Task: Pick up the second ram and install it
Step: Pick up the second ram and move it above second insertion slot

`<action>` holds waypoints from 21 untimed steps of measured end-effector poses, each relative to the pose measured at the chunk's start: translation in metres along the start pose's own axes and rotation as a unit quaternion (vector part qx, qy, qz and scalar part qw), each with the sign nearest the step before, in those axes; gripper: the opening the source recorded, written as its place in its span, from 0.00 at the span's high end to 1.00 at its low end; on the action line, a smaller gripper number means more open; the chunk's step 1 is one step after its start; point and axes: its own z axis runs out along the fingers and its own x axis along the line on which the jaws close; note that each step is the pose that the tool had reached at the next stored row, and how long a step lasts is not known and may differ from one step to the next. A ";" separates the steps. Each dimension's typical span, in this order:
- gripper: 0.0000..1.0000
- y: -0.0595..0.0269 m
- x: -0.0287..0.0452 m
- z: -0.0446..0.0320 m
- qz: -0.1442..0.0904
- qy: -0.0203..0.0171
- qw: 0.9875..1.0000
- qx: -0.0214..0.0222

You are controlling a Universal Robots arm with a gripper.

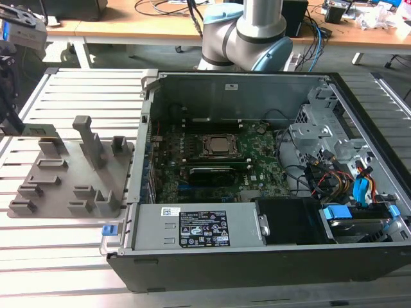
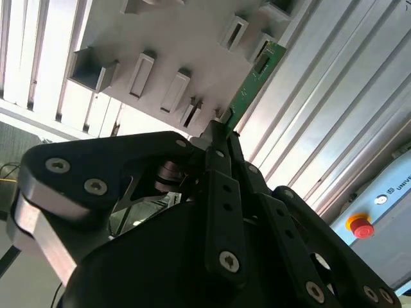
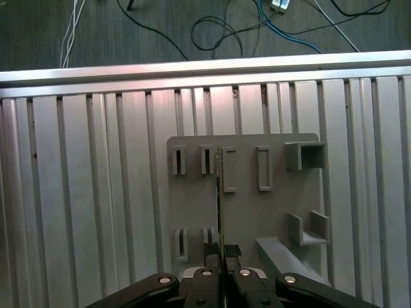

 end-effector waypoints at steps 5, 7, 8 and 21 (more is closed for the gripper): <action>0.86 0.0001 -0.0007 -0.0273 0.000 0.000 1.000 0.000; 0.86 0.0001 -0.0009 -0.0308 0.000 0.000 1.000 0.000; 0.86 0.0001 -0.0009 -0.0335 0.000 0.000 1.000 0.000; 0.86 -0.0212 -0.0024 -0.0373 0.000 0.001 1.000 0.000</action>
